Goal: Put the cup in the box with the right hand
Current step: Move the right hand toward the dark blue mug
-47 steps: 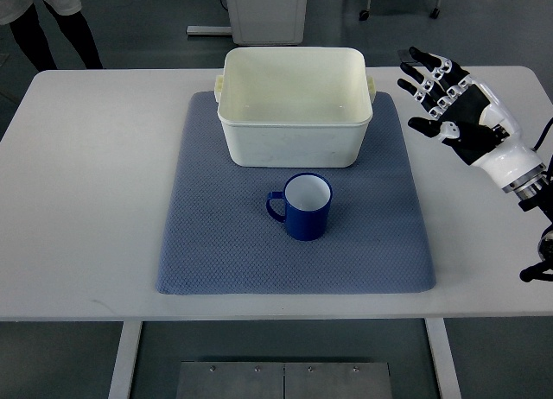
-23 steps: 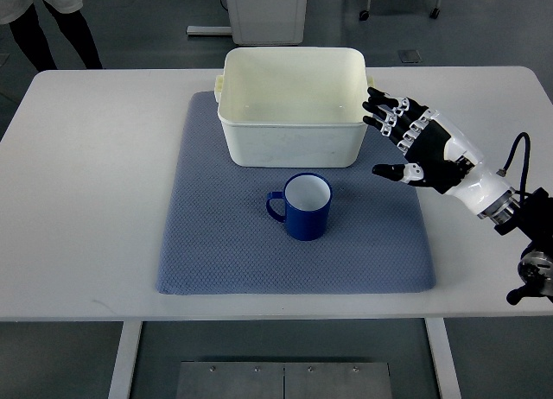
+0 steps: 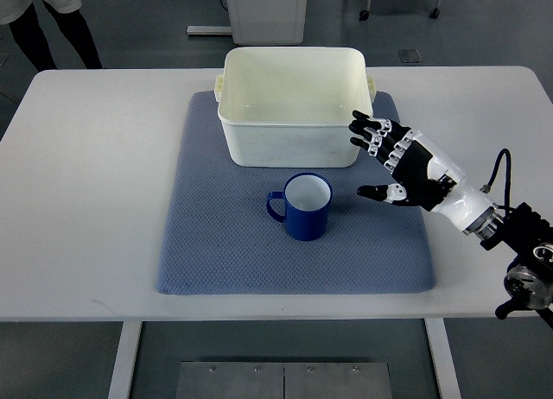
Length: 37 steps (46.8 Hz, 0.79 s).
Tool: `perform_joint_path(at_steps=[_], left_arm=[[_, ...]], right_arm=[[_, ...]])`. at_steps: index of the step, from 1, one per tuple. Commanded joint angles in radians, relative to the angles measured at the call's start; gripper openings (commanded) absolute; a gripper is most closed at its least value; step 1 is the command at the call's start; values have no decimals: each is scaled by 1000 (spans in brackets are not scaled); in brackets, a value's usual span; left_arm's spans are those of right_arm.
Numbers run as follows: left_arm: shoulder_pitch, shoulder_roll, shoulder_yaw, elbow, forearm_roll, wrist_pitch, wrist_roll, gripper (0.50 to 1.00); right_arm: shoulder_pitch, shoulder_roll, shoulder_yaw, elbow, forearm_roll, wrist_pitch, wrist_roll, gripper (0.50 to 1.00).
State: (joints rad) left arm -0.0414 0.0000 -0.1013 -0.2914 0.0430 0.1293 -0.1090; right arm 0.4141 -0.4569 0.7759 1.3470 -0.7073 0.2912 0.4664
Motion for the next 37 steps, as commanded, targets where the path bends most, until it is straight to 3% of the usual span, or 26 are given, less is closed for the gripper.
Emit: perform_joint_path(at_steps=[1, 37], left_arm=[[0, 0, 0, 0, 0, 0, 0, 1000], [0, 0, 0, 0, 0, 0, 0, 1000]], right_arm=[[0, 10, -18, -5, 0, -9, 0, 1000], [22, 147, -69, -124, 0, -72, -3, 1000]])
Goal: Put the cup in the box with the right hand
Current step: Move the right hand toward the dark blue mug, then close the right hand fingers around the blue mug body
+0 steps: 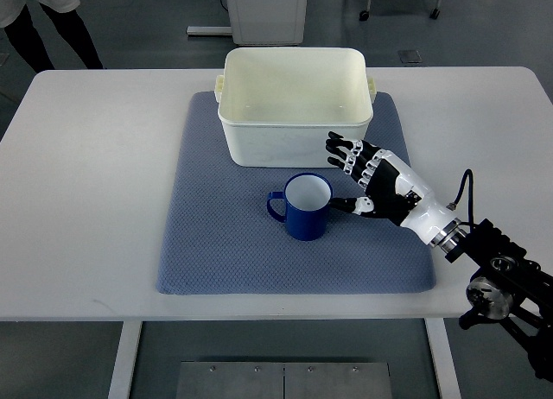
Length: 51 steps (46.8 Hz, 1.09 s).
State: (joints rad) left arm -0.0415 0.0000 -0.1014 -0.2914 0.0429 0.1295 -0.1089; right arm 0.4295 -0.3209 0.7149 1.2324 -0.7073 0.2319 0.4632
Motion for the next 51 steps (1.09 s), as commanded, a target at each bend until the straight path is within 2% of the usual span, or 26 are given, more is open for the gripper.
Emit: perform_joint_path(at_steps=[1, 24, 51], left_arm=[[0, 0, 0, 0, 0, -1, 0, 1000], [0, 0, 0, 0, 0, -1, 0, 1000], [0, 0, 0, 0, 0, -1, 0, 1000]], right_arm=[[6, 17, -12, -14, 0, -19, -1, 1000], [46, 103, -63, -74, 0, -69, 3, 1000], [86, 131, -130, -145, -14, -112, 20, 1000]])
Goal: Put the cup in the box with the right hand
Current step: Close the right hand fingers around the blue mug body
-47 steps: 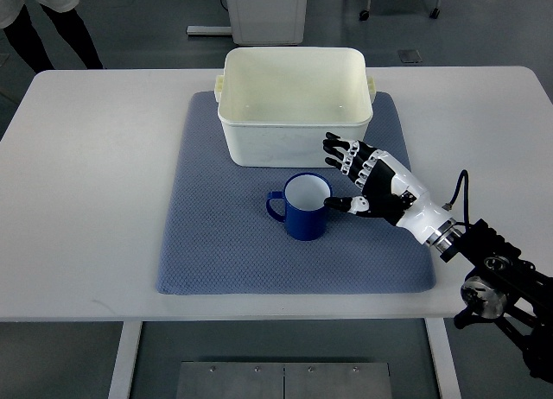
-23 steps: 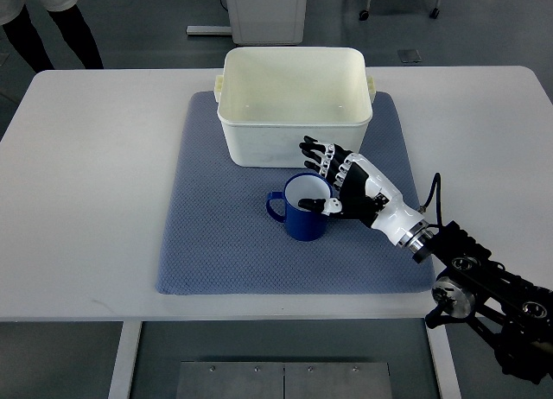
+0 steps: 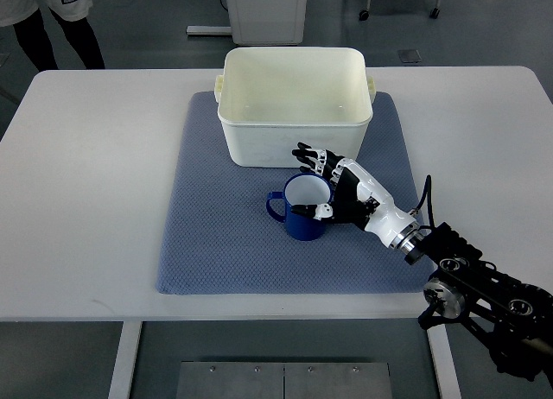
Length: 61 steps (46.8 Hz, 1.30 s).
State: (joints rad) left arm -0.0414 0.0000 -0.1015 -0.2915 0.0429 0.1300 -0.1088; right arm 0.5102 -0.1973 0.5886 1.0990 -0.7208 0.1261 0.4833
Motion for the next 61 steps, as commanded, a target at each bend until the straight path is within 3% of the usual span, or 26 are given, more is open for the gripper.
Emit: perform_joint_path(at_steps=[1, 30, 61], left_arm=[[0, 0, 0, 0, 0, 0, 0, 1000], [0, 0, 0, 0, 0, 0, 0, 1000], [0, 0, 0, 0, 0, -1, 0, 1000]], right_arm=[[10, 13, -6, -14, -2, -9, 0, 1000], [14, 35, -49, -41, -11, -28, 11, 1000], [16, 36, -118, -87, -9, -28, 86, 1000]])
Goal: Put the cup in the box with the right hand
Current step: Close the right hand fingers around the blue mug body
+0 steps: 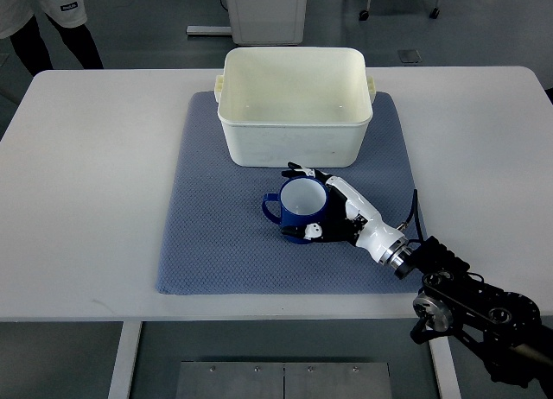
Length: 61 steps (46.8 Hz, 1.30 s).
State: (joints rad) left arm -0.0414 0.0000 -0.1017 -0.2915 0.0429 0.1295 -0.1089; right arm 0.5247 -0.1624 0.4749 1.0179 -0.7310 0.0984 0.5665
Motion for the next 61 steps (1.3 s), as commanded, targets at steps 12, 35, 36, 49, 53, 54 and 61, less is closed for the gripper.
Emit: perform_joint_path(at_steps=[12, 35, 36, 49, 53, 54, 61], left_arm=[[0, 0, 0, 0, 0, 1, 0, 1000], [0, 0, 0, 0, 0, -1, 0, 1000], [0, 0, 0, 0, 0, 1, 0, 1000], [0, 0, 0, 0, 0, 1, 0, 1000], [0, 0, 0, 0, 0, -1, 0, 1000], [0, 0, 0, 0, 0, -1, 0, 1000], [0, 0, 0, 0, 0, -1, 0, 1000]], right_arm=[[9, 18, -4, -53, 1, 0, 3, 995], [34, 24, -21, -52, 7, 11, -28, 500], [34, 24, -21, -52, 7, 9, -28, 500], [43, -9, -18, 20, 15, 6, -22, 500], [43, -69, -18, 79, 15, 0, -30, 500], [43, -81, -18, 91, 15, -2, -31, 500], [44, -179, -12, 172, 18, -8, -40, 500]])
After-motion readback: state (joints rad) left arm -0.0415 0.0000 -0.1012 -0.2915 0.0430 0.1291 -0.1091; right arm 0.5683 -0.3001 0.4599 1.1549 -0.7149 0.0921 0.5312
